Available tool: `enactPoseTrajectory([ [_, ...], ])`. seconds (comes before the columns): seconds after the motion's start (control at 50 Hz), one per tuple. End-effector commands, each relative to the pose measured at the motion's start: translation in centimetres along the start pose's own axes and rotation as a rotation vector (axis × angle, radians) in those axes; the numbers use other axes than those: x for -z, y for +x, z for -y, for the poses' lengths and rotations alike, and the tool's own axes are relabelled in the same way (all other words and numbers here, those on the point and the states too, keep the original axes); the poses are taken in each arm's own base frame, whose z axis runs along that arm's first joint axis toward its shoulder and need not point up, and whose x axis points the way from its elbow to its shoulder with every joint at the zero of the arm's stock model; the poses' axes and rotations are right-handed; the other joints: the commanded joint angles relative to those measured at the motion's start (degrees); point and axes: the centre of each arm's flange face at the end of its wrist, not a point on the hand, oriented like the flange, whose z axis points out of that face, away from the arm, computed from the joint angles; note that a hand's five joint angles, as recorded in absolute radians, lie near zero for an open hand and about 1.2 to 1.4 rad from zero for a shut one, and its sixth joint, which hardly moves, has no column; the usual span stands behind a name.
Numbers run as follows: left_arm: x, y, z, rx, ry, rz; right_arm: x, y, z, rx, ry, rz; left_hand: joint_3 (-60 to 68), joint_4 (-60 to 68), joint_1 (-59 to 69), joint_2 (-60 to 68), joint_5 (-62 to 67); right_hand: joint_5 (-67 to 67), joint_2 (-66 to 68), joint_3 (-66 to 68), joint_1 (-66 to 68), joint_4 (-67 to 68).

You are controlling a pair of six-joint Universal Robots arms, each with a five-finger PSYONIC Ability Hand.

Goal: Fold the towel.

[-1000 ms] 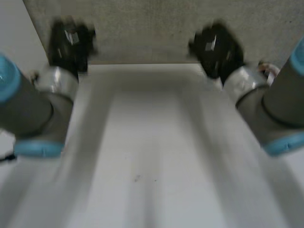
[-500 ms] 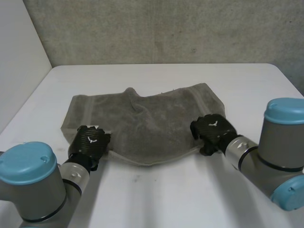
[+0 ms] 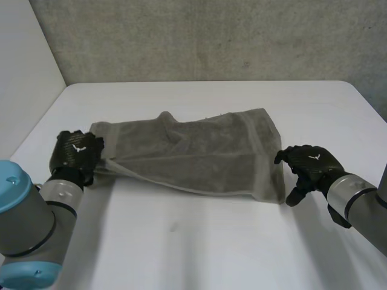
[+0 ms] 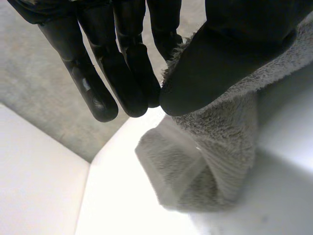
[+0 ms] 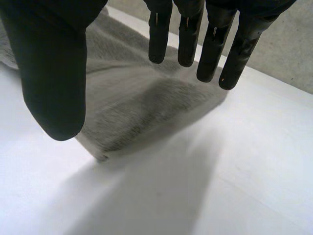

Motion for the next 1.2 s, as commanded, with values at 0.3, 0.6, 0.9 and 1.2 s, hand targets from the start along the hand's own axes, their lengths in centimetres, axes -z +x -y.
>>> enactPoseTrajectory([
  [0.3, -0.6, -0.1, -0.6, 0.005, 0.03, 0.031, -0.3, -2.0, -2.1, 0.121, -0.047, 0.062, 10.3, 10.2, 11.8, 10.2, 10.5, 10.1, 10.5, 10.9, 13.6, 10.4],
  [0.6, -0.1, 0.4, -0.8, 0.002, 0.032, -0.005, -3.5, -2.1, -3.4, 0.148, -0.038, 0.073, 10.3, 10.2, 11.8, 10.2, 10.5, 19.7, 20.1, 20.5, 23.2, 20.0],
  [0.9, -0.1, 0.5, -0.9, 0.002, 0.03, -0.008, -5.1, -1.6, -3.4, 0.162, 0.0, 0.059, 10.3, 10.2, 11.8, 10.2, 10.5, 26.1, 26.5, 26.9, 29.6, 26.4],
  [1.2, 0.0, 0.5, -0.9, 0.002, 0.031, -0.009, -6.9, -1.5, -3.6, 0.228, 0.001, 0.05, 10.3, 10.2, 11.8, 10.2, 10.5, 30.3, 30.7, 31.1, 33.8, 30.6],
])
